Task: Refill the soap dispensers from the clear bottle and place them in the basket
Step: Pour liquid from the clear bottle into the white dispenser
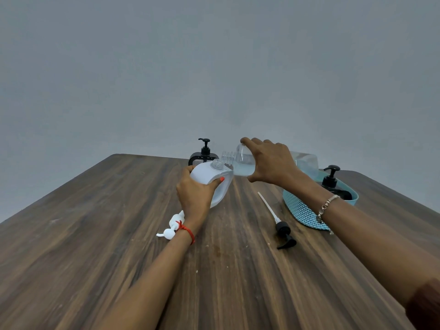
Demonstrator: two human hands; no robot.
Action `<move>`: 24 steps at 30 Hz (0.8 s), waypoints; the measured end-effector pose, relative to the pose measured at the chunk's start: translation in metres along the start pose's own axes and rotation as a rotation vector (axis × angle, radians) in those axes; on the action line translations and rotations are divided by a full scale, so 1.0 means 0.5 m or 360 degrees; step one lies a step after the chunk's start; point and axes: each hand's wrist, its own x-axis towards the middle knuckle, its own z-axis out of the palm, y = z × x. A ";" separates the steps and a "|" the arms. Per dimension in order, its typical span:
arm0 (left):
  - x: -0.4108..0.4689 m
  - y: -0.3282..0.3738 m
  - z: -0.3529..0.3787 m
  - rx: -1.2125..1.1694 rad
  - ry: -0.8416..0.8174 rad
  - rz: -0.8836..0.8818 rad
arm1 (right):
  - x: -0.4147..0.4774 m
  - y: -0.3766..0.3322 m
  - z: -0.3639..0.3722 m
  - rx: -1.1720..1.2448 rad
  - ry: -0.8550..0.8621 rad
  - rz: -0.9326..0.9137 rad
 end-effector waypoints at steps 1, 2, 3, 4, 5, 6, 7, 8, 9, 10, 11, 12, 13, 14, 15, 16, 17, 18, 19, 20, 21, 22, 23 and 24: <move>0.000 0.000 0.000 -0.0005 0.0001 0.0005 | 0.000 0.000 0.000 0.0004 0.0002 -0.0003; 0.000 0.001 -0.001 -0.0008 0.0002 0.0007 | 0.000 0.000 0.000 0.0007 0.0003 -0.0004; 0.000 0.001 -0.001 -0.0009 0.0004 0.0005 | 0.000 0.000 0.000 0.0007 0.0002 -0.0005; 0.000 0.000 -0.001 -0.0008 0.0004 0.0004 | 0.000 0.000 -0.001 0.0002 0.0003 -0.0006; 0.000 0.000 0.000 -0.0006 0.0003 0.0003 | 0.000 0.000 -0.001 -0.0004 0.0004 -0.0006; 0.000 -0.001 0.000 -0.0006 0.0002 0.0002 | 0.000 0.001 -0.001 -0.0009 0.0005 -0.0005; 0.000 -0.001 0.000 -0.0006 0.0000 0.0000 | 0.000 0.001 0.000 -0.0010 0.0004 -0.0003; 0.001 -0.002 0.000 -0.0007 -0.0002 0.0000 | 0.000 0.001 0.000 -0.0009 0.0002 0.0000; 0.001 -0.002 0.001 -0.0006 -0.0003 0.0000 | 0.000 0.000 0.000 -0.0008 -0.0001 0.0003; 0.002 -0.003 0.001 -0.0006 -0.0005 0.0001 | 0.000 0.000 0.001 -0.0008 -0.0003 0.0005; 0.002 -0.004 0.001 -0.0005 -0.0007 0.0002 | 0.000 0.000 0.001 -0.0009 -0.0005 0.0005; 0.002 -0.005 0.000 -0.0002 -0.0011 0.0004 | 0.000 -0.001 0.002 -0.0012 -0.0006 0.0003; 0.002 -0.005 0.001 0.0000 -0.0017 0.0004 | 0.000 -0.001 0.003 -0.0013 -0.0006 0.0001; 0.002 -0.006 0.001 -0.0001 -0.0022 0.0001 | 0.000 -0.001 0.004 -0.0012 -0.0008 0.0002; 0.002 -0.007 0.002 -0.0004 -0.0026 -0.0003 | 0.000 -0.001 0.005 -0.0005 -0.0011 0.0007; 0.003 -0.007 0.002 -0.0005 -0.0029 -0.0006 | 0.000 0.000 0.006 0.0004 -0.0013 0.0013; 0.003 -0.008 0.002 -0.0004 -0.0032 -0.0007 | 0.000 0.000 0.007 0.0015 -0.0012 0.0022; 0.004 -0.008 0.002 -0.0001 -0.0035 -0.0006 | 0.001 0.000 0.008 0.0024 -0.0009 0.0030; 0.004 -0.010 0.002 0.0003 -0.0039 -0.0004 | 0.001 -0.001 0.008 0.0030 -0.0005 0.0038; 0.005 -0.011 0.002 0.0007 -0.0047 -0.0005 | 0.002 -0.002 0.008 0.0037 -0.0002 0.0043; 0.005 -0.013 0.002 0.0005 -0.0057 -0.0004 | 0.003 -0.003 0.007 0.0056 -0.0001 0.0050; 0.006 -0.015 0.002 -0.0004 -0.0070 -0.0005 | 0.005 -0.004 0.007 0.0097 -0.0003 0.0066; 0.008 -0.017 0.002 -0.0018 -0.0083 -0.0011 | 0.007 -0.006 0.006 0.0164 -0.0003 0.0089; 0.011 -0.017 0.002 -0.0030 -0.0099 -0.0023 | 0.010 -0.006 0.005 0.0251 0.0004 0.0118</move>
